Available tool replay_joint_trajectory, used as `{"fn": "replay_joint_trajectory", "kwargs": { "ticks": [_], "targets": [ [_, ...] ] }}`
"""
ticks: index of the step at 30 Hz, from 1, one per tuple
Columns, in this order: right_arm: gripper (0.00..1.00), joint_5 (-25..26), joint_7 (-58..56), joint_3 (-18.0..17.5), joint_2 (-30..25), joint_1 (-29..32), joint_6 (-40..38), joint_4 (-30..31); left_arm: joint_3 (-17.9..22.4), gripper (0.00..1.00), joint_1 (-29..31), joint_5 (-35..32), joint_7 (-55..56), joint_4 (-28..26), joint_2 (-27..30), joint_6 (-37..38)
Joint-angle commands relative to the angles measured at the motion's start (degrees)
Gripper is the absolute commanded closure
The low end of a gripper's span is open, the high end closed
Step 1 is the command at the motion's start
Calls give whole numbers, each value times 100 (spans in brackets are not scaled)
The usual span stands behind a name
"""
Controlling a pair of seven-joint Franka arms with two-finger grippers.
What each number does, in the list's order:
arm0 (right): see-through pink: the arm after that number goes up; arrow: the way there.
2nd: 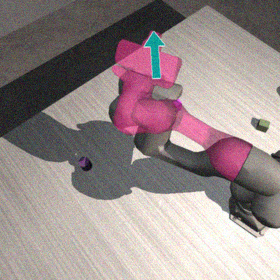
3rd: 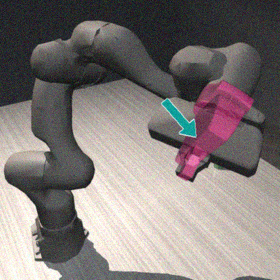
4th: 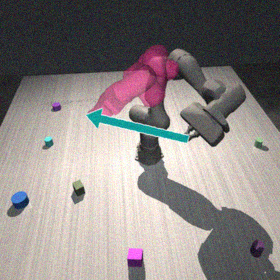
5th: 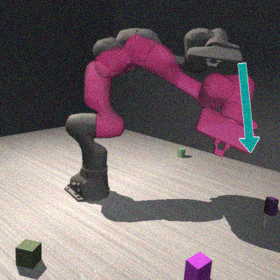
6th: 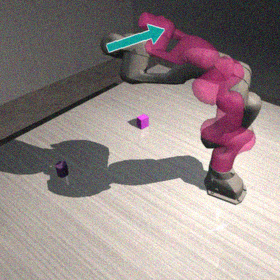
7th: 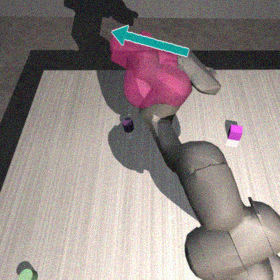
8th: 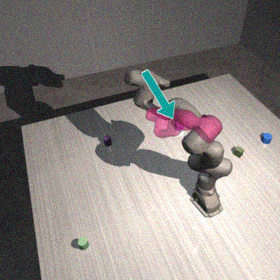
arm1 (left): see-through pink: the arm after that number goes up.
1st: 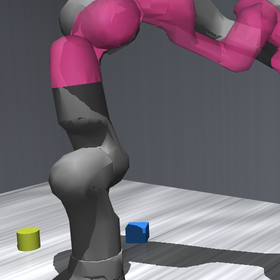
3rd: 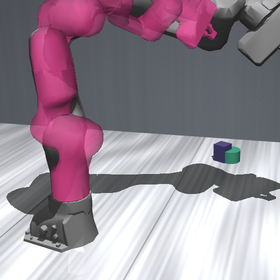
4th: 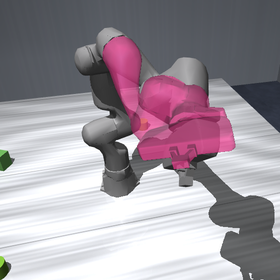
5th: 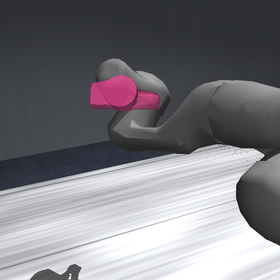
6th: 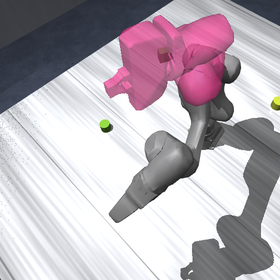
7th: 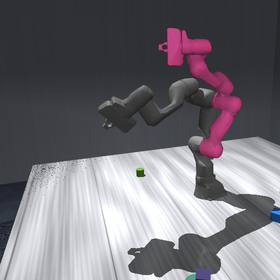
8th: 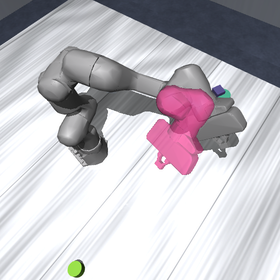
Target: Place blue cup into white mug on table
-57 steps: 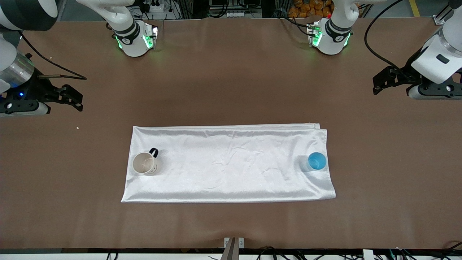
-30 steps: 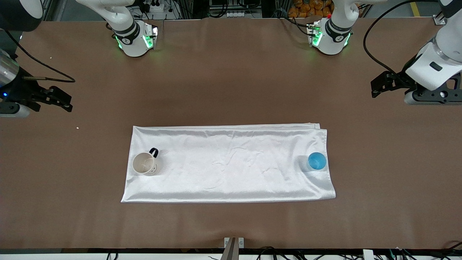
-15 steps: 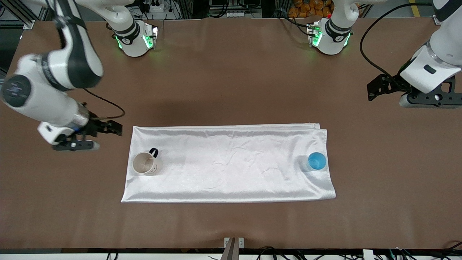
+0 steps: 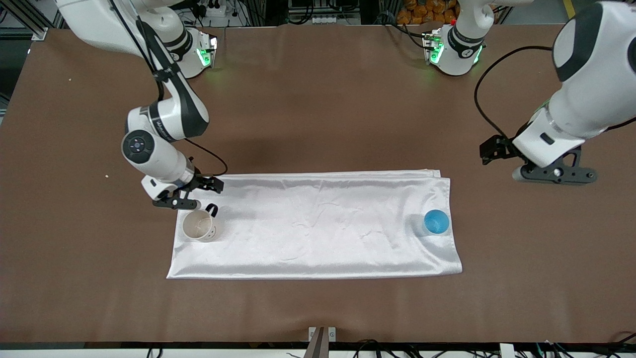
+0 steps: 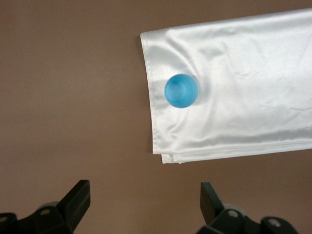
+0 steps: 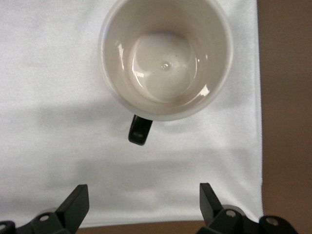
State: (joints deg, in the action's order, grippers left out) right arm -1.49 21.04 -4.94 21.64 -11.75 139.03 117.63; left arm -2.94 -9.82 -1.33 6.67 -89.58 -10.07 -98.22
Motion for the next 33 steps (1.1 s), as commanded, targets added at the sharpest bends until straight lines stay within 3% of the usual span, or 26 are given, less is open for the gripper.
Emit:
{"fn": "replay_joint_trajectory", "kwargs": {
  "ticks": [1,16,28,31,33],
  "targets": [
    [0,-45,172,28,411,-108,641,-82,-13,0,-37,-183,71,81,-363,-276],
    [0,87,-108,63,877,216,827,-741,-13,0,-116,-219,80,116,-1251,-1023],
    [0,492,-258,63,982,410,853,-794,-22,0,-213,-219,80,116,-1559,-1357],
    [12,501,-267,63,1000,401,854,-811,-22,0,-239,-219,89,116,-1568,-1366],
    [29,501,-267,63,1009,393,854,-820,-22,0,-240,-219,80,116,-1586,-1375]
  ]
}}
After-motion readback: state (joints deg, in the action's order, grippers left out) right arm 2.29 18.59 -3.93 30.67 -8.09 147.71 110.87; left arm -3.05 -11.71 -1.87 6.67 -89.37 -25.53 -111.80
